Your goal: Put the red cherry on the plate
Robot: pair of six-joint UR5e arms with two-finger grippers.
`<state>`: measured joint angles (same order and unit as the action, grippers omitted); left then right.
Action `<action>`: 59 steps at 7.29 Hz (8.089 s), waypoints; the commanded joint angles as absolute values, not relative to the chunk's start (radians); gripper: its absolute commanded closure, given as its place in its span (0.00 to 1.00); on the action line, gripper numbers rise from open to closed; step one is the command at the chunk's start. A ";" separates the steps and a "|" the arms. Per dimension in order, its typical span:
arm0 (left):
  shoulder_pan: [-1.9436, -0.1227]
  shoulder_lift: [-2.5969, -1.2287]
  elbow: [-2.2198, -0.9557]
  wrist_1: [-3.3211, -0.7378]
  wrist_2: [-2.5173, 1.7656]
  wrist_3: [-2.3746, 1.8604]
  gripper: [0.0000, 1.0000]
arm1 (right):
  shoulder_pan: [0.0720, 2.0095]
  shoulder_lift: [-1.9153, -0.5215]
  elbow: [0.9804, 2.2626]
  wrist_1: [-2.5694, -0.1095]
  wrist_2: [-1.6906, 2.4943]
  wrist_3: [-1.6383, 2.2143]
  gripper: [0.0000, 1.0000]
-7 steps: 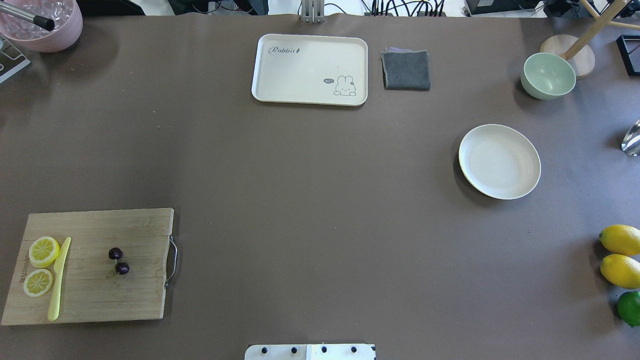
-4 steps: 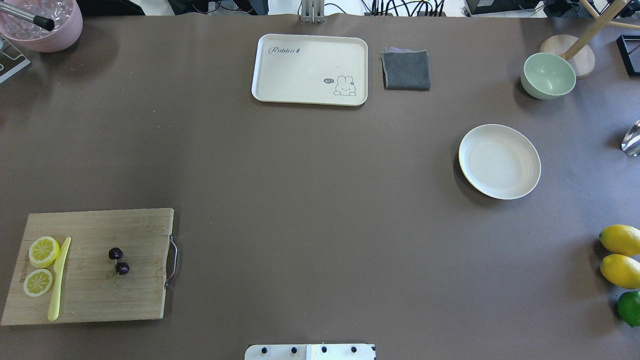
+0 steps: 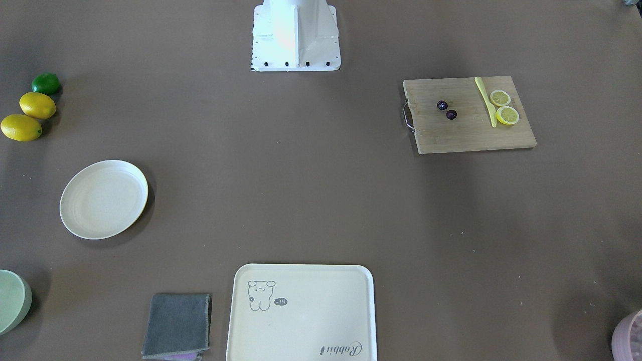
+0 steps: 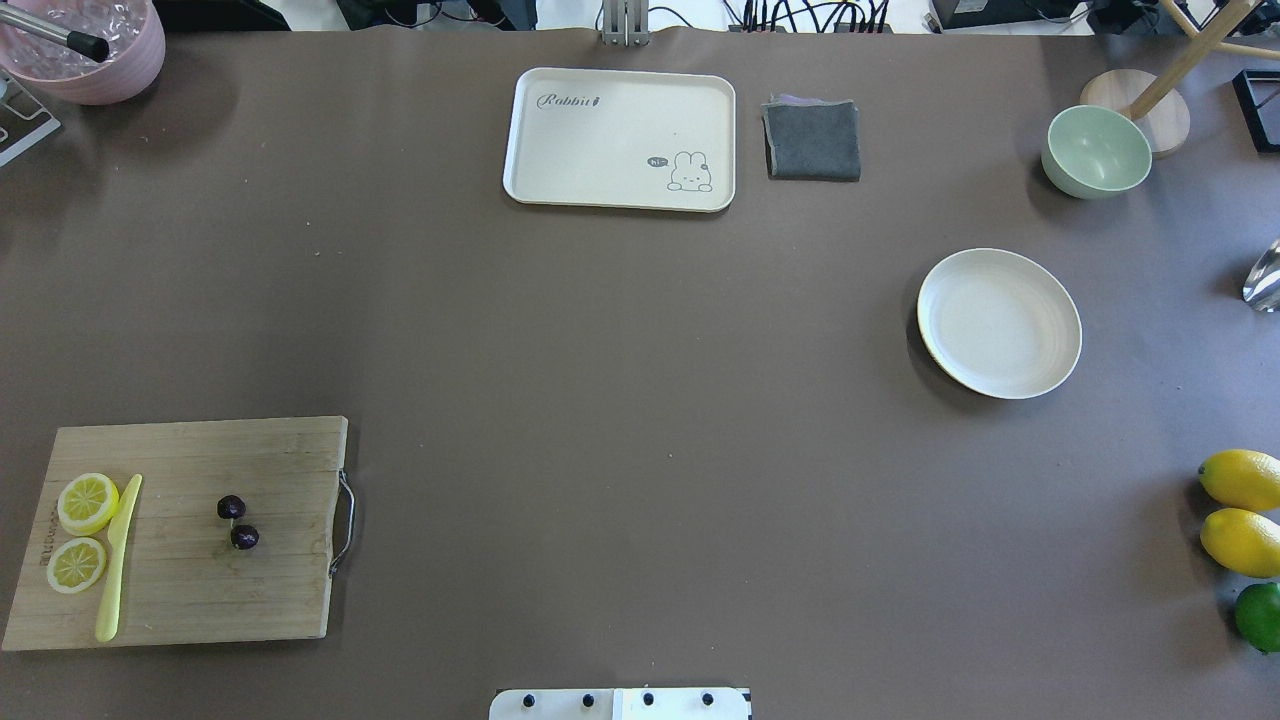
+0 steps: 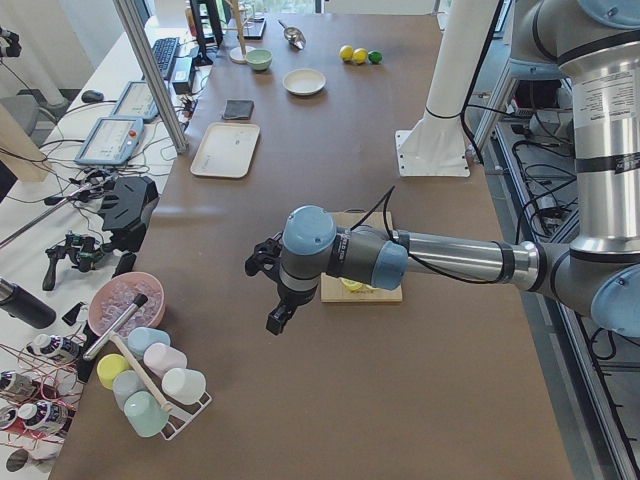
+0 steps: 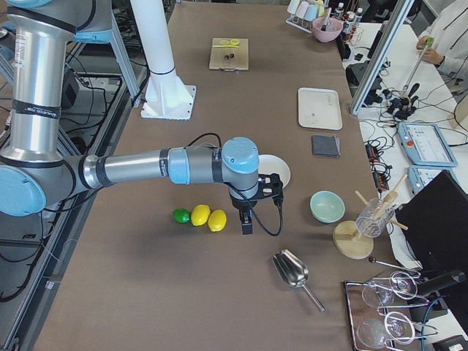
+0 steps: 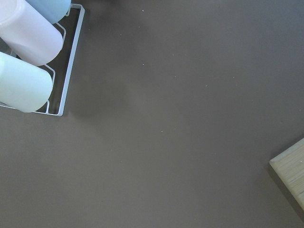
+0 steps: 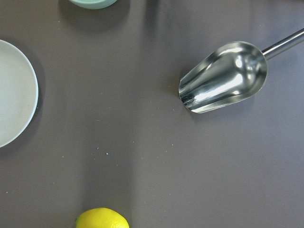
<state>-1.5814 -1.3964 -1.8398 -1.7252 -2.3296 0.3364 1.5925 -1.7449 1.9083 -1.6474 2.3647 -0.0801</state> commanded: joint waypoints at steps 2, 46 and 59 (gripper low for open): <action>-1.575 -1.397 -1.839 -1.726 -2.330 0.291 0.02 | 1.530 -1.723 1.850 -1.647 2.404 -0.077 0.00; -0.416 -1.318 -1.974 -2.413 -1.754 -1.611 0.07 | 0.584 -1.060 1.600 -0.937 2.051 1.600 0.00; -0.512 -1.369 -2.051 -2.408 -1.853 -1.601 0.92 | 0.692 -1.256 1.739 -0.933 2.132 1.580 0.00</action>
